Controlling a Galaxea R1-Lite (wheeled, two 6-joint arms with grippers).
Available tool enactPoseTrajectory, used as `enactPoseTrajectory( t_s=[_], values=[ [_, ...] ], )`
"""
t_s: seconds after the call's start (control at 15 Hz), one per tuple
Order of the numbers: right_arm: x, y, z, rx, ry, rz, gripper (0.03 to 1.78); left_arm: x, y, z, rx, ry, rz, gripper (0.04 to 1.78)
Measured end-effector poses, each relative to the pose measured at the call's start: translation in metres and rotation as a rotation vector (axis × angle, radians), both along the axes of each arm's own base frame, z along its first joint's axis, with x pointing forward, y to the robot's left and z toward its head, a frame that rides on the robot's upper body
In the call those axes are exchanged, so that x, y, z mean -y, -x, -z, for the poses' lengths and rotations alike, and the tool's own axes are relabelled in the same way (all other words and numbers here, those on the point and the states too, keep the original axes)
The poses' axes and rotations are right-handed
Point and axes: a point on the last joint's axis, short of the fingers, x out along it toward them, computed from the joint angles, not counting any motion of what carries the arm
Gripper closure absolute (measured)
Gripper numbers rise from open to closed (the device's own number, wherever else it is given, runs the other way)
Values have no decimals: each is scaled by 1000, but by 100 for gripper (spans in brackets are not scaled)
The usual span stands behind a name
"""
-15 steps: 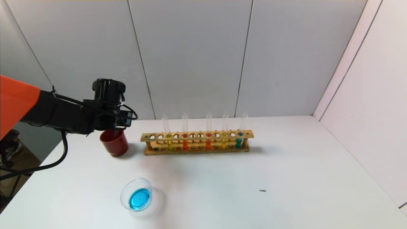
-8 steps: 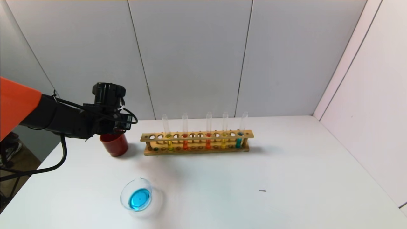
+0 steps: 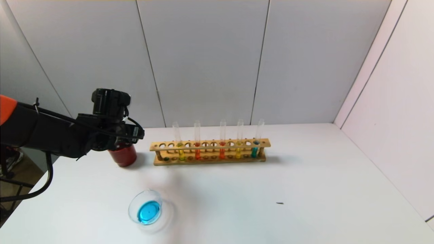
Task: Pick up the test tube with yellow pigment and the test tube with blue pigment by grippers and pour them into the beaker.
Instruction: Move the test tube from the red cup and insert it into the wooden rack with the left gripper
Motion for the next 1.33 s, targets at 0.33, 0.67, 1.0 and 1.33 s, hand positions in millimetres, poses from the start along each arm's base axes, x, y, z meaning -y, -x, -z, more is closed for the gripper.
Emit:
enactPoseTrajectory(
  t_s=[0.33,0.67,1.0,1.33],
  values=[
    [0,0,0,0,0,0,11,25,41,-25,66,13,66,7],
    [0,0,0,0,0,0,11,63,78,-27,107,153,92,7],
    [0,0,0,0,0,0,11,84,93,-10,77,222,122,7],
    [0,0,0,0,0,0,11,111,80,15,145,245,170,7]
  ],
)
